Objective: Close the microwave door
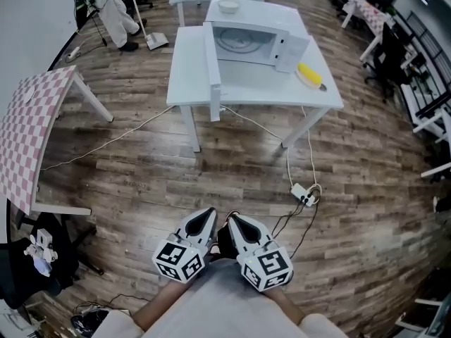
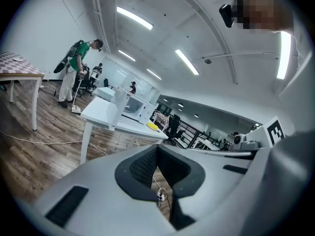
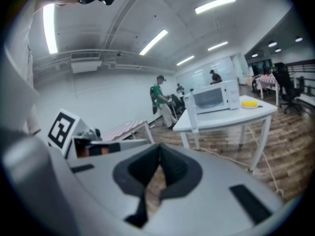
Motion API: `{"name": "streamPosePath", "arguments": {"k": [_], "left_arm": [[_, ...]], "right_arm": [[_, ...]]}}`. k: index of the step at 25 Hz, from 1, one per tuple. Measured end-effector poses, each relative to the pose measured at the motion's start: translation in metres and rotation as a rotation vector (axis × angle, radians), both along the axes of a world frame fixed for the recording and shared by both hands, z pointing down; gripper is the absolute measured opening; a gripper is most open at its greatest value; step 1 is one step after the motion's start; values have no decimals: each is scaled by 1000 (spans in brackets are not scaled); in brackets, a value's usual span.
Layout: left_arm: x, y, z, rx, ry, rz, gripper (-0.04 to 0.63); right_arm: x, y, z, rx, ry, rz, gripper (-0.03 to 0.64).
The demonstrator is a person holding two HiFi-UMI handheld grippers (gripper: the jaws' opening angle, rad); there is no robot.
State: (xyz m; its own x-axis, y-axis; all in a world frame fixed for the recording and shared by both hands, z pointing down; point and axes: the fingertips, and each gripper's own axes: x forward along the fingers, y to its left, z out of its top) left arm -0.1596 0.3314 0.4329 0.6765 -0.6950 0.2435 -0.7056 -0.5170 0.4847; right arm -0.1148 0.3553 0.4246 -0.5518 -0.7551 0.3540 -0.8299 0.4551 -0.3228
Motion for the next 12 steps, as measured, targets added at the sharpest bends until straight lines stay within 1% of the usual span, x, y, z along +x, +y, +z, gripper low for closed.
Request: {"name": "streamPosePath", "arguments": {"k": [5, 12], "left_arm": [[5, -26, -4, 3, -7, -3, 17], [22, -52, -9, 5, -4, 1, 17]], "right_arm": [[9, -28, -2, 6, -1, -4, 23], [27, -58, -8, 20, -4, -2, 23]]}}
